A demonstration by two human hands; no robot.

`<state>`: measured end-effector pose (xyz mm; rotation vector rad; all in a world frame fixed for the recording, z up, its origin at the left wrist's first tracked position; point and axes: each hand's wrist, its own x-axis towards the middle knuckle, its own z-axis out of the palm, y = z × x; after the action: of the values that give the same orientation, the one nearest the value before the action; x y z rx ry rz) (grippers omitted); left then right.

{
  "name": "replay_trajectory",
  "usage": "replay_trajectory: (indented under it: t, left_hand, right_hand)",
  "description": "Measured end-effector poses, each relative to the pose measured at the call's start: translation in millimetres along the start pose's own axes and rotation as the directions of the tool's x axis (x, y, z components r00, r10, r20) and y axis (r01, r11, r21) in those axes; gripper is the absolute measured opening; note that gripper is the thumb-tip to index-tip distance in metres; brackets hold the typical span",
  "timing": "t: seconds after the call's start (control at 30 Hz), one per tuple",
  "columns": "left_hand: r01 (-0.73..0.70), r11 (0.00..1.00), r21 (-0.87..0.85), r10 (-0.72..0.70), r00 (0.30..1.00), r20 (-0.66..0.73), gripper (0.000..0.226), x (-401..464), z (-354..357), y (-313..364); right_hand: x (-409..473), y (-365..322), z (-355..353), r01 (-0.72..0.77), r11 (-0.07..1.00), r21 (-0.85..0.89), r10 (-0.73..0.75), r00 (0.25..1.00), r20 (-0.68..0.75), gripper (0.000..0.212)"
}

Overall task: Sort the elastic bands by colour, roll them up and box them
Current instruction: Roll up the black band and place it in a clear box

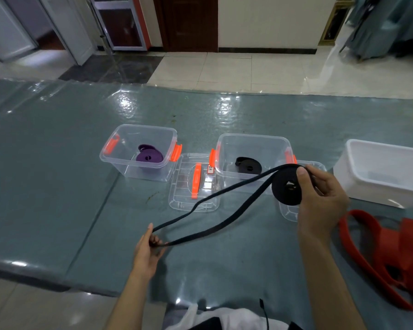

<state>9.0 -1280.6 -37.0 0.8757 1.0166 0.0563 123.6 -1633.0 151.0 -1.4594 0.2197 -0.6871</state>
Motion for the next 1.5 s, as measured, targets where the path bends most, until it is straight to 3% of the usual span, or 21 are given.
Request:
replay_trajectory:
  t: [0.27,0.4,0.5,0.57,0.67,0.77,0.83,0.9,1.07,1.33,1.5]
  left_hand:
    - [-0.032,0.979,0.201,0.048,0.996,-0.074,0.01,6,6,-8]
    - [-0.023,0.932,0.363,0.052,0.996,-0.071,0.007,9,17,-11]
    - [-0.122,0.838,0.532,0.167,0.985,-0.037,0.01,0,35,-2]
    - [-0.24,0.772,0.588,0.25,0.966,0.066,0.011,-13,56,14]
    - [-0.492,0.701,0.516,0.338,0.867,0.367,0.008,-53,105,52]
    - [-0.737,0.609,0.293,0.426,0.616,0.663,0.014,-104,153,87]
    - [-0.787,0.597,0.157,0.402,0.463,0.79,0.025,-133,177,100]
    - [-0.816,0.571,0.085,0.385,0.359,0.85,0.027,-150,191,103]
    - [-0.822,0.569,0.022,0.461,0.342,0.819,0.021,-159,196,95]
    - [-0.809,0.586,0.04,0.433,0.355,0.828,0.029,-163,198,101]
    - [-0.8,0.594,-0.089,0.544,0.317,0.777,0.024,-174,211,113]
  right_hand:
    - [0,-2,3,0.0,1.0,0.029,-0.003,0.994,0.108,0.015]
    - [0,-10,5,0.028,0.998,0.062,-0.041,0.976,0.216,0.019]
    - [-2,-19,8,0.066,0.993,0.095,-0.092,0.946,0.311,0.022]
    - [-4,-25,11,0.09,0.991,0.103,-0.123,0.915,0.384,0.027]
    - [-6,-29,16,0.079,0.992,0.1,-0.117,0.876,0.468,0.032]
    - [-9,-31,19,0.085,0.993,0.086,-0.118,0.833,0.541,0.029]
    - [-11,-32,21,0.088,0.993,0.083,-0.12,0.809,0.576,0.026]
    - [-12,-34,22,0.101,0.991,0.087,-0.133,0.795,0.591,0.025]
    - [-12,-39,22,0.094,0.99,0.101,-0.135,0.799,0.585,0.027]
    - [-13,-44,26,0.089,0.992,0.091,-0.125,0.809,0.574,0.029]
    - [-6,-63,39,0.065,0.982,0.179,-0.149,0.849,0.507,0.026]
